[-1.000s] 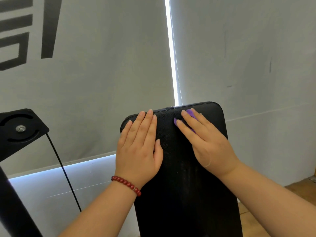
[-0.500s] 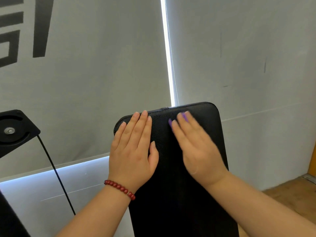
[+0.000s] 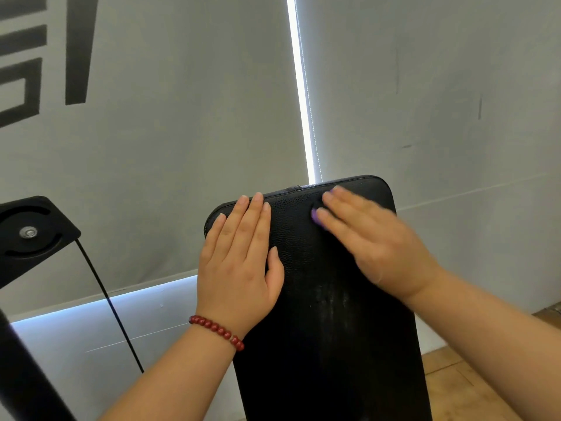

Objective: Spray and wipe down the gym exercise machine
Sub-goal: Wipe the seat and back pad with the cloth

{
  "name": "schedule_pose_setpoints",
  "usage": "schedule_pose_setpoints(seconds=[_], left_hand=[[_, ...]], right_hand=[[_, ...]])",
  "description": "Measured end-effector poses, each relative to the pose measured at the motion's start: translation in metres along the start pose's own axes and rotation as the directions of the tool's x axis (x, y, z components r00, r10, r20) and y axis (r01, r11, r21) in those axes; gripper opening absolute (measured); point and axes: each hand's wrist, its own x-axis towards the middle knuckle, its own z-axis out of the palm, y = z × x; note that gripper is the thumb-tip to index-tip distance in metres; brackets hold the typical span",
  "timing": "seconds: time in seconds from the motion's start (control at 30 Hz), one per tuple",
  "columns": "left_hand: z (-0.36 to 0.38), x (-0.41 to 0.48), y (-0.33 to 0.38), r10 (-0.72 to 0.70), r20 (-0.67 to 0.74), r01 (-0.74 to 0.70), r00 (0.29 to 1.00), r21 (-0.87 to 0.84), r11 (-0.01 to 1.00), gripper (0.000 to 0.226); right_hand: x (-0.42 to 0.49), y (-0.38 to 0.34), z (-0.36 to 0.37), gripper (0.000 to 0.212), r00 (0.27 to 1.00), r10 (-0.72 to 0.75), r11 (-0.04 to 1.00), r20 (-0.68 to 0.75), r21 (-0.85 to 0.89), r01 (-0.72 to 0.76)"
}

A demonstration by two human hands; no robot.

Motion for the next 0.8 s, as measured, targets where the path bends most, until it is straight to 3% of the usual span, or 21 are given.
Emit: schedule_pose_setpoints(seconds=[0.17,0.27,0.37,0.43,0.53,0.73,0.8], left_hand=[[0.001,0.0,0.001,-0.01,-0.003,0.01,1.0,0.023,1.0,0.053],[0.002,-0.001,0.002,0.074,0.02,-0.075,0.997,0.049,0.996,0.052],[0.003,-0.001,0.003,0.162,0.052,-0.165,0.986,0.067,0.984,0.05],[0.003,0.0,0.004,0.157,0.052,-0.16,0.986,0.069,0.985,0.05],[0.002,-0.001,0.004,0.15,0.054,-0.153,0.987,0.073,0.986,0.051],[0.002,0.0,0.003,0.166,0.065,-0.171,0.984,0.078,0.982,0.051],[0.001,0.001,0.003,0.172,0.065,-0.178,0.983,0.089,0.98,0.05]], right_hand=[[0.0,0.003,0.004,0.035,0.959,0.243,0.965,-0.148,-0.068,-0.255],[-0.005,-0.021,0.008,0.039,0.988,0.138,0.99,-0.073,-0.008,-0.139],[-0.007,0.005,0.0,0.037,0.994,0.092,0.995,-0.057,-0.041,-0.094],[-0.005,0.013,0.001,0.035,0.971,0.211,0.972,-0.116,-0.08,-0.221],[0.0,-0.018,0.013,0.037,0.889,0.404,0.91,-0.214,-0.005,-0.415],[-0.021,-0.009,-0.001,0.037,0.992,0.12,0.993,-0.043,-0.016,-0.121],[-0.012,0.007,0.001,0.036,0.98,0.181,0.981,-0.086,-0.054,-0.186]])
